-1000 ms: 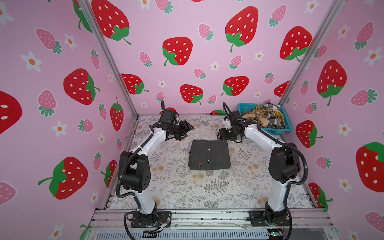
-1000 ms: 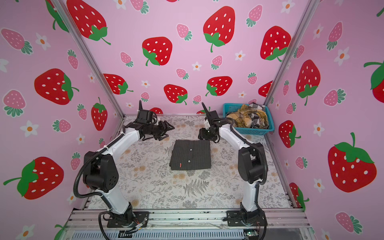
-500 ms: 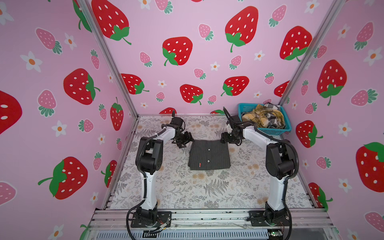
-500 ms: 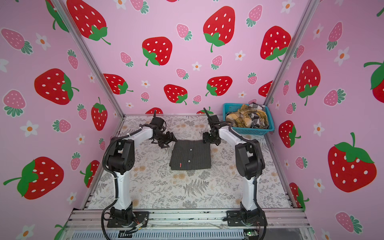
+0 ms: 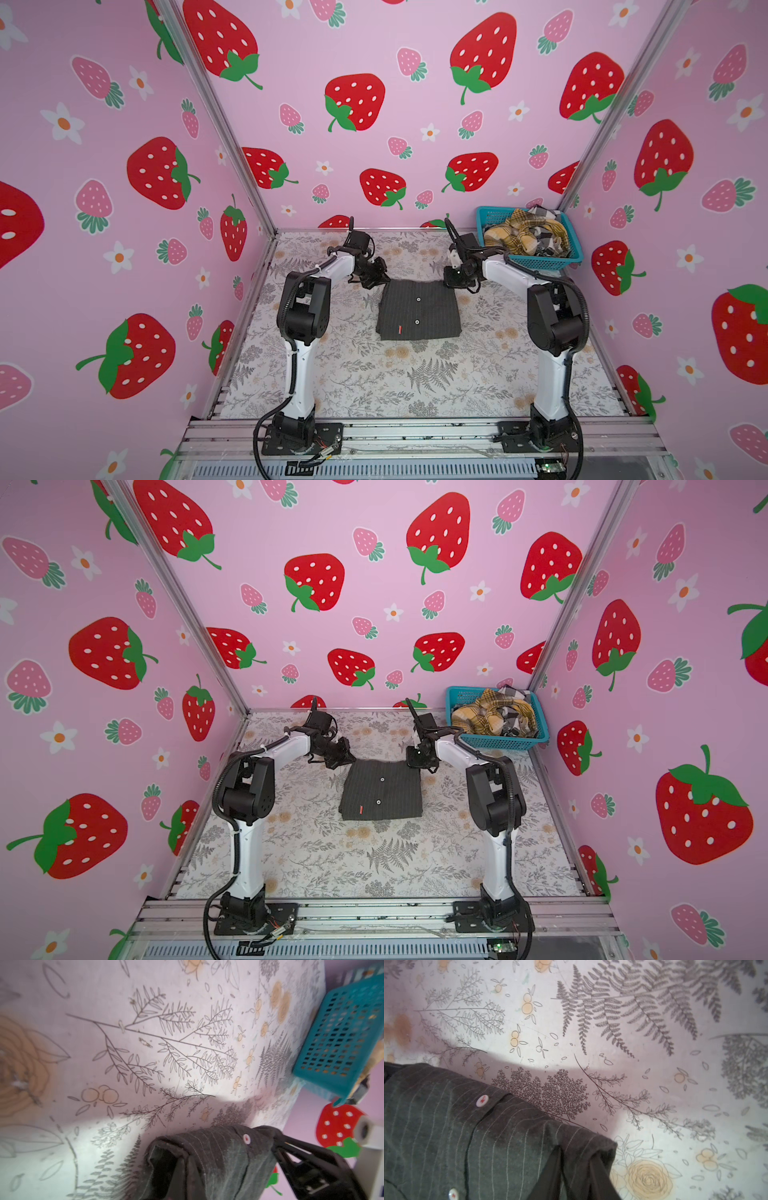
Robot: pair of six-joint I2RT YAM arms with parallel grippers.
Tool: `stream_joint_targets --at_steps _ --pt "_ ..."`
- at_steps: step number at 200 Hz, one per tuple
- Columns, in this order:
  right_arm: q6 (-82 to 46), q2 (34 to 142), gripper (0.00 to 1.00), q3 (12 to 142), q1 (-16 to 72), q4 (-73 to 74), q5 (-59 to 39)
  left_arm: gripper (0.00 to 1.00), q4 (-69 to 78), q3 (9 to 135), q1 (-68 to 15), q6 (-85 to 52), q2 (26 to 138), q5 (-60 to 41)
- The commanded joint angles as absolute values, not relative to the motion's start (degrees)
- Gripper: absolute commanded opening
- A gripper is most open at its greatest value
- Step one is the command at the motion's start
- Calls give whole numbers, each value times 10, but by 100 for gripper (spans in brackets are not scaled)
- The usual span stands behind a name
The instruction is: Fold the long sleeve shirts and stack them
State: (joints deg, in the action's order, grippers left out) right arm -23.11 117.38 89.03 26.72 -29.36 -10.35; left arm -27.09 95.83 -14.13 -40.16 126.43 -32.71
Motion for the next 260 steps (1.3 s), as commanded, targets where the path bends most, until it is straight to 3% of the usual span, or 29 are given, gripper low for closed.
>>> stream_joint_targets --at_steps 1,38,109,141,167,179,195,203,216,241,260 --pt "-227 1176 15 884 269 -273 -122 0 -245 926 -138 -417 1222 -344" --pt "-234 1143 7 871 278 -259 -120 0 -181 816 -117 -467 1125 -321" --pt "-247 1133 4 890 292 -264 -115 0 -113 694 -97 -530 1033 -317" --pt "-246 1189 4 927 300 -267 -129 0 -115 689 -74 -528 1065 -302" --pt "-250 1228 5 941 301 -265 -130 0 -174 762 -68 -486 1143 -305" --pt "-254 1238 14 941 301 -255 -132 0 -181 761 -65 -487 1156 -300" --pt "-250 1254 39 952 301 -253 -136 0 -157 735 -61 -500 1159 -305" --pt "-246 1261 49 959 301 -255 -135 10 -156 733 -60 -499 1159 -307" --pt "-239 1262 57 973 301 -272 -123 27 -160 727 -57 -499 1144 -303" --pt "-227 1223 63 976 301 -293 -84 46 -207 728 -48 -478 1076 -270" --pt "-219 1170 67 957 307 -311 -54 51 -246 723 -45 -470 1021 -254"
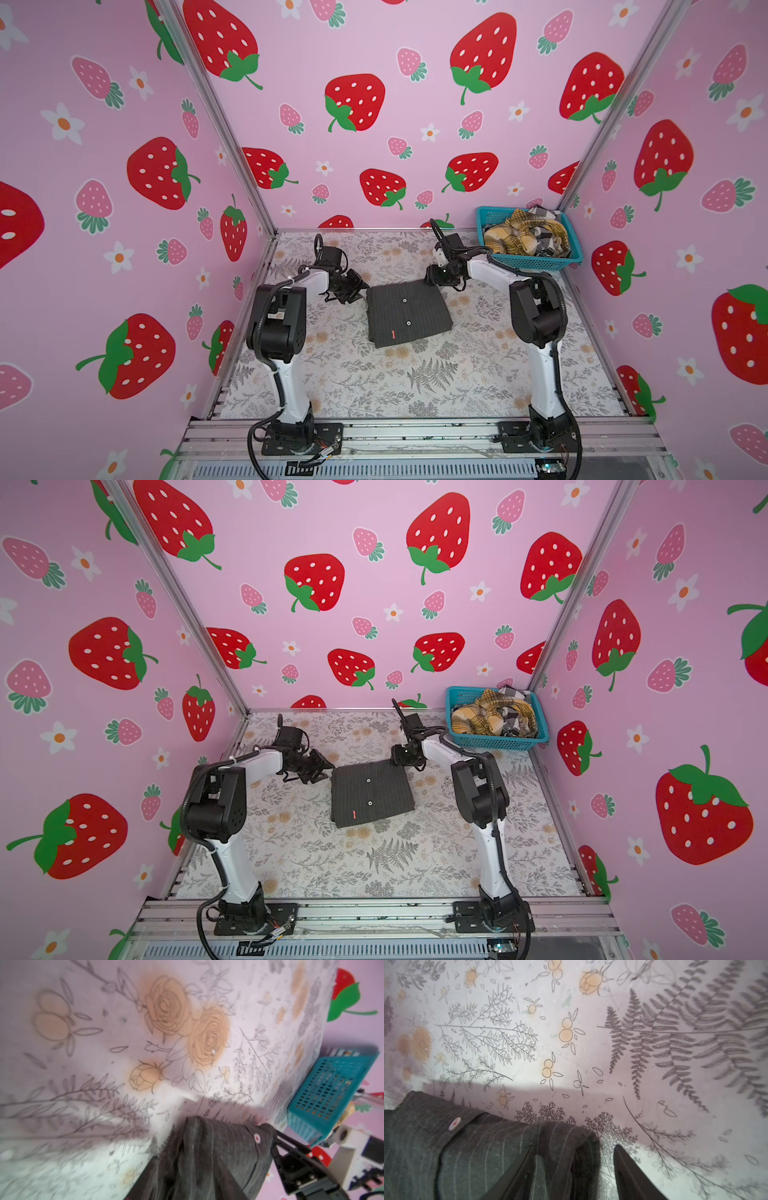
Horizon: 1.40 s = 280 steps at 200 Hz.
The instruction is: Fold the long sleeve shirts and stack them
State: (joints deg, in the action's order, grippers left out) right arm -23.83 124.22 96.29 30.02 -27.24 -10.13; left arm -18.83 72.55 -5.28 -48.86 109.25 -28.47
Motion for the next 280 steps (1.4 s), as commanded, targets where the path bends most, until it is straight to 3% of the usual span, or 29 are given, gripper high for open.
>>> stream_joint_targets --at_steps 1,27,33,44,85,118,143,165,220,255,280 --pt "-219 1166 67 955 308 -311 -52 51 -247 723 -45 -469 1018 -253" --pt "-214 1091 64 902 342 -317 -16 60 -270 687 -59 -461 957 -270" --pt "-215 1079 62 890 351 -318 -9 71 -266 672 -63 -459 945 -283" --pt "-218 1067 55 876 366 -322 4 79 -244 636 -67 -455 925 -314" --pt "-235 1079 26 830 381 -290 -8 78 -176 512 -68 -441 851 -338" --pt "-243 1131 18 839 381 -264 -27 77 -123 433 -85 -427 791 -287" --pt "-257 1155 18 835 385 -239 -44 78 -141 438 -91 -424 791 -298" --pt "-262 1174 18 849 398 -236 -55 75 -104 446 -83 -430 829 -390" --pt "-264 1201 20 910 418 -276 -36 82 -55 431 -73 -474 874 -377" --pt "-263 1143 24 916 418 -300 0 84 -28 419 -73 -488 897 -400" --pt "-265 1086 28 884 418 -310 20 84 -92 439 -71 -439 895 -372"
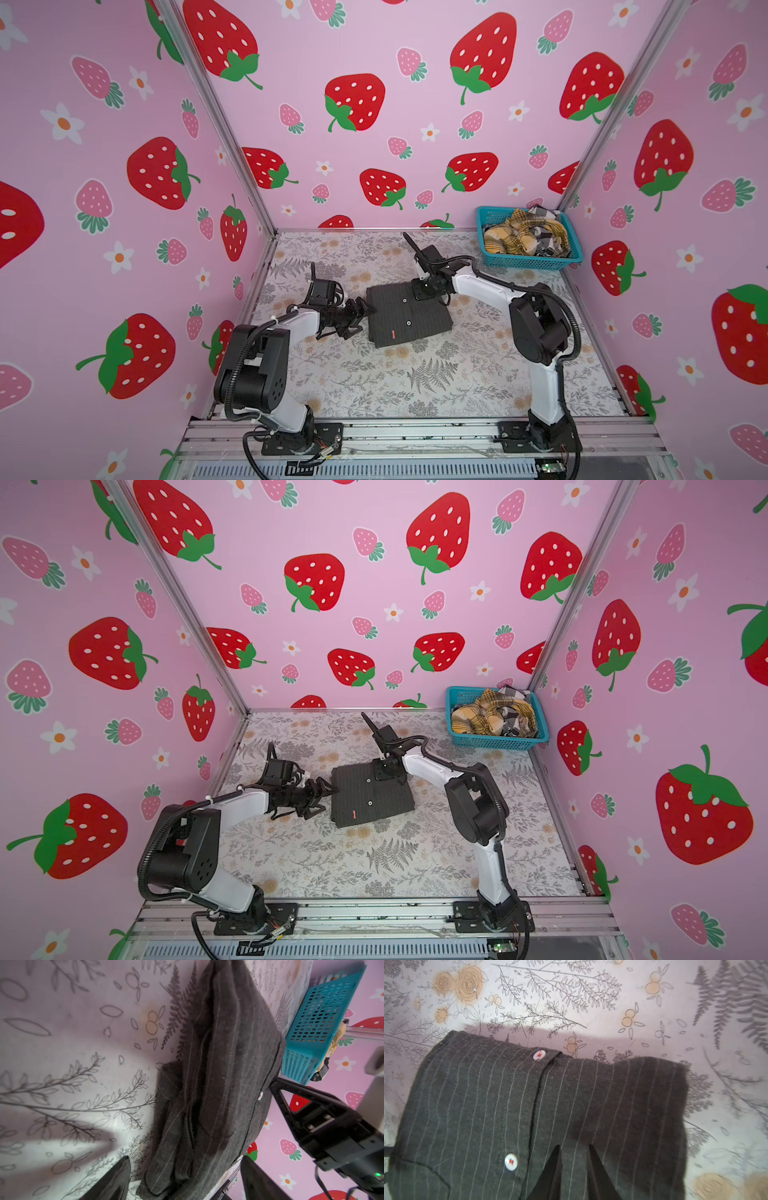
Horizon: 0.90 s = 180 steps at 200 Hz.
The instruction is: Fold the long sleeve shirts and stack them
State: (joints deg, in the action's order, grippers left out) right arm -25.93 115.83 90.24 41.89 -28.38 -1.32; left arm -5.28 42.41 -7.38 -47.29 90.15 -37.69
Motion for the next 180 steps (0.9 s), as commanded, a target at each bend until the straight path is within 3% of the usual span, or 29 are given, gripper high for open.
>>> stream_joint_targets --at_steps 1,52,139,180 --pt "-265 1084 28 882 418 -310 21 84 -94 439 -70 -437 895 -372" --pt "-276 1024 32 796 410 -295 38 86 -112 438 -40 -423 899 -362" --pt "-288 1039 31 737 367 -262 13 90 -34 427 -42 -494 939 -374" --pt "-287 1074 30 739 365 -255 0 84 15 430 -60 -526 990 -377"
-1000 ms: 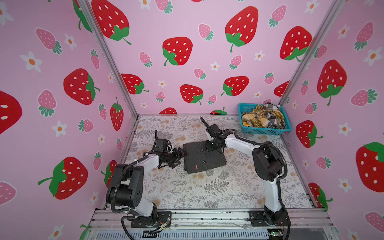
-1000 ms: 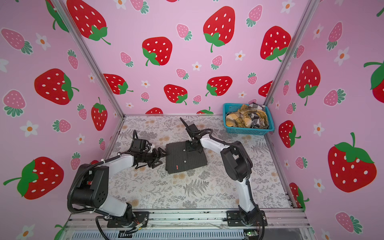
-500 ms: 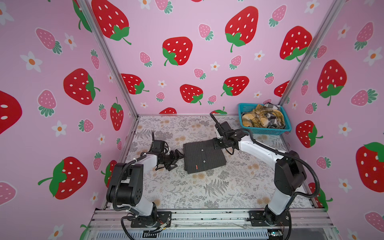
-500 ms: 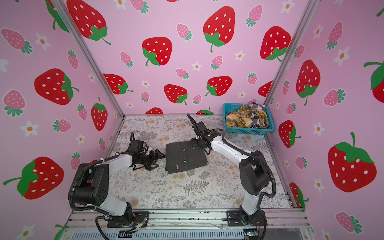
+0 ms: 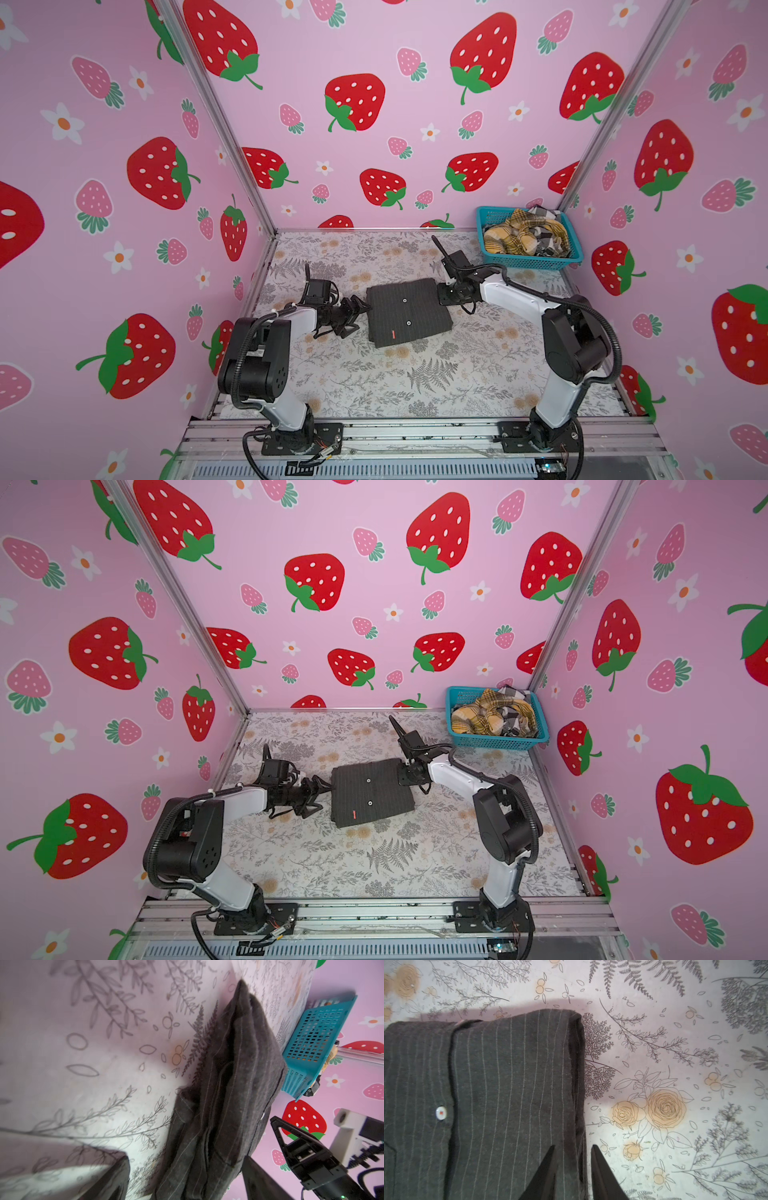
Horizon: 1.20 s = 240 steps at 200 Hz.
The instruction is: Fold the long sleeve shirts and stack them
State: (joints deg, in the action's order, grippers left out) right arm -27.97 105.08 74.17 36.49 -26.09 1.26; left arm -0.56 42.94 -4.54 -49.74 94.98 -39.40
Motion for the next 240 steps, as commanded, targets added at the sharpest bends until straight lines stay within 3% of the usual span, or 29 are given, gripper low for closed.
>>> stream_joint_targets --at_steps 1,90,183,200,223,240 --pt "-287 1075 30 739 365 -255 -1 83 15 430 -61 -526 992 -377" --pt "-298 1141 27 742 366 -229 -49 67 135 409 -75 -592 1095 -392" --pt "-309 1155 25 726 366 -210 -60 38 383 384 -90 -698 1159 -463" --pt "-312 1157 25 730 366 -208 -64 46 448 381 -91 -733 1180 -473" --pt "-314 1160 25 735 366 -213 -65 74 498 365 -95 -754 1188 -464" --pt "-314 1161 25 736 366 -214 -64 80 484 365 -99 -736 1186 -459"
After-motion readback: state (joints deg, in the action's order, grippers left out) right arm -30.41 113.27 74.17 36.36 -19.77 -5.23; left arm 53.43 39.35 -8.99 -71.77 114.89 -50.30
